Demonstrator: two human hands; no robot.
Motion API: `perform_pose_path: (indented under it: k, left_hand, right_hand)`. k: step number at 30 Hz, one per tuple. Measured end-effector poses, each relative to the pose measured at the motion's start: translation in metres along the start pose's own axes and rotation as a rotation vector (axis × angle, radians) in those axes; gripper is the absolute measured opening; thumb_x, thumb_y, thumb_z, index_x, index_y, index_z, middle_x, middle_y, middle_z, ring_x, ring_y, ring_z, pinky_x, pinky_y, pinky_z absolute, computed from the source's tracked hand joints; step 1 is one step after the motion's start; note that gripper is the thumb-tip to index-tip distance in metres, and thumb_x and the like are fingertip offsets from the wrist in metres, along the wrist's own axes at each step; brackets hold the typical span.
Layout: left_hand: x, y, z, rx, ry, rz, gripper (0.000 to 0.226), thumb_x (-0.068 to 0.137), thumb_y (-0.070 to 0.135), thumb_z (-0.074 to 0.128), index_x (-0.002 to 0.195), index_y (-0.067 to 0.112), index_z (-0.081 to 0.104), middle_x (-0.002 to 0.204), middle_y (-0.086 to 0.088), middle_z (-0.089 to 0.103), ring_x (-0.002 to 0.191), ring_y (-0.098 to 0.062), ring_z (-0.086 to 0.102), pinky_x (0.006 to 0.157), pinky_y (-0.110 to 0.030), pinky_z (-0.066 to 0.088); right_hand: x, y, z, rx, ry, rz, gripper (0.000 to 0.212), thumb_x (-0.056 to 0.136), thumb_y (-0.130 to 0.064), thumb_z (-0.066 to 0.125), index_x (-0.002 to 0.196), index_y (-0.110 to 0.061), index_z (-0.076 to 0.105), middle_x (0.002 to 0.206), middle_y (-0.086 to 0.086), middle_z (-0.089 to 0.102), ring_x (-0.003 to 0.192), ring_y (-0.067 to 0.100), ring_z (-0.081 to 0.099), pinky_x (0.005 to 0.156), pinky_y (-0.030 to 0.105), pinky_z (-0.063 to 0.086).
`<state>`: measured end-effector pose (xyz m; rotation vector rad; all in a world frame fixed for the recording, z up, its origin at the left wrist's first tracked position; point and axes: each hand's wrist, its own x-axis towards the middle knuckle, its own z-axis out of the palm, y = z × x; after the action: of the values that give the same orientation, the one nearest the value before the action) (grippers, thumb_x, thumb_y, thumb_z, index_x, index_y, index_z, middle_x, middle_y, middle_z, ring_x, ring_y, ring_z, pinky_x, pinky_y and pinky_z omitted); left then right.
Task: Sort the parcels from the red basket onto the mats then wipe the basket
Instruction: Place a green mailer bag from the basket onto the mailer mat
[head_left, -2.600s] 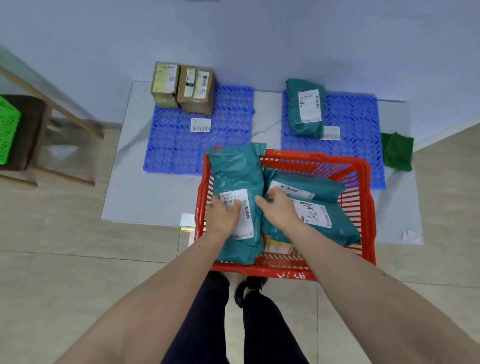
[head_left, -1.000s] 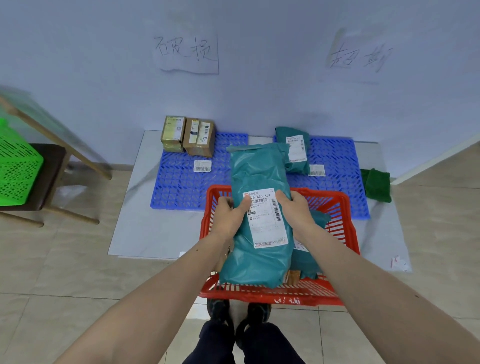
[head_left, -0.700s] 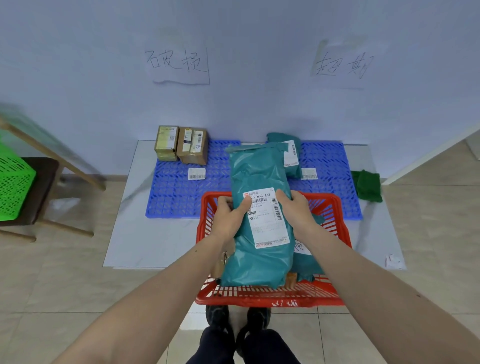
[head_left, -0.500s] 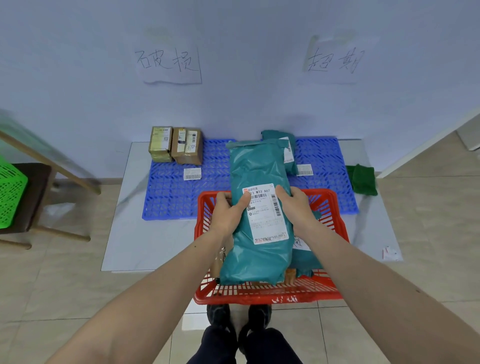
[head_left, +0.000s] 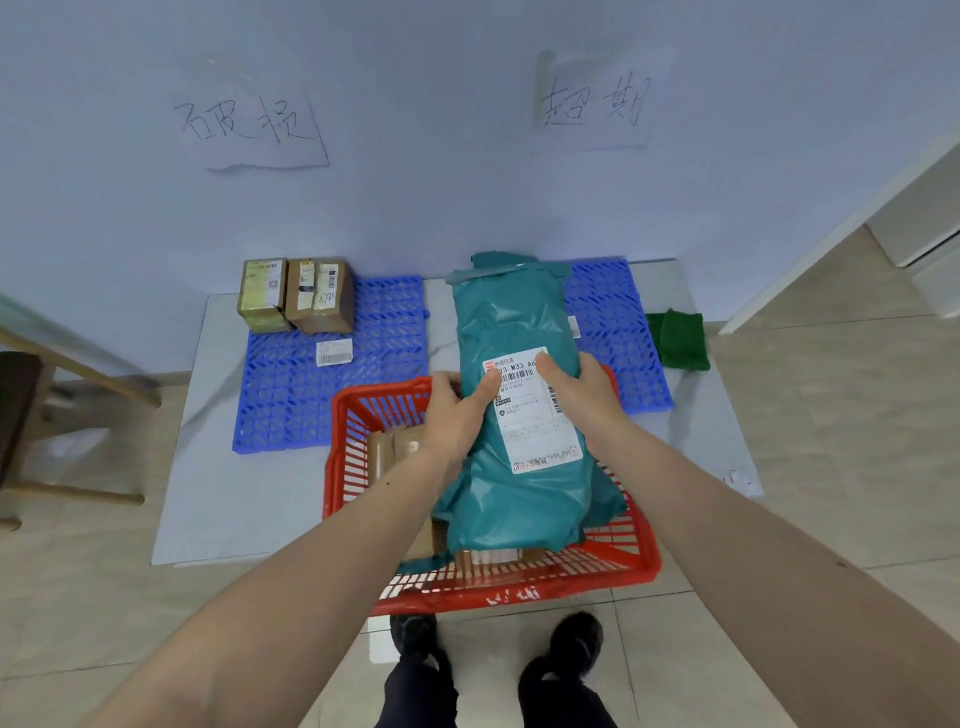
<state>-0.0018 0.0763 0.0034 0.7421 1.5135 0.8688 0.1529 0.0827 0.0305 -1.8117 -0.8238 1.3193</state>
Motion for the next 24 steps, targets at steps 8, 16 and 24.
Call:
perform_pose_path:
  k: [8,16,24]
  left_hand:
    - [-0.007,0.003,0.083,-0.045,0.062,-0.04,0.047,0.081,0.049,0.073,0.104,0.017,0.049,0.104,-0.007,0.068,0.096,-0.023,0.068,0.085,-0.041,0.057]
    - [0.035,0.029,0.126,-0.042,0.022,-0.038,0.044,0.081,0.05,0.073,0.102,0.02,0.048,0.107,-0.003,0.067,0.096,-0.019,0.067,0.086,-0.039,0.057]
    - [0.103,0.058,0.172,-0.007,-0.039,-0.012,0.051,0.084,0.046,0.071,0.115,0.013,0.048,0.109,-0.001,0.063,0.096,-0.014,0.065,0.079,-0.026,0.055]
  right_hand:
    - [0.03,-0.004,-0.073,-0.026,-0.075,-0.023,0.03,0.091,-0.041,0.066,0.109,-0.021,0.053,0.11,-0.002,0.066,0.098,0.017,0.066,0.089,0.039,0.056]
    - [0.085,-0.025,-0.099,-0.022,-0.05,-0.003,0.032,0.091,-0.04,0.066,0.111,-0.018,0.053,0.103,-0.003,0.066,0.091,0.014,0.067,0.072,0.031,0.056]
    - [0.165,-0.053,-0.121,-0.047,-0.044,-0.004,0.03,0.092,-0.039,0.065,0.111,-0.018,0.053,0.1,-0.002,0.066,0.086,0.014,0.067,0.063,0.029,0.056]
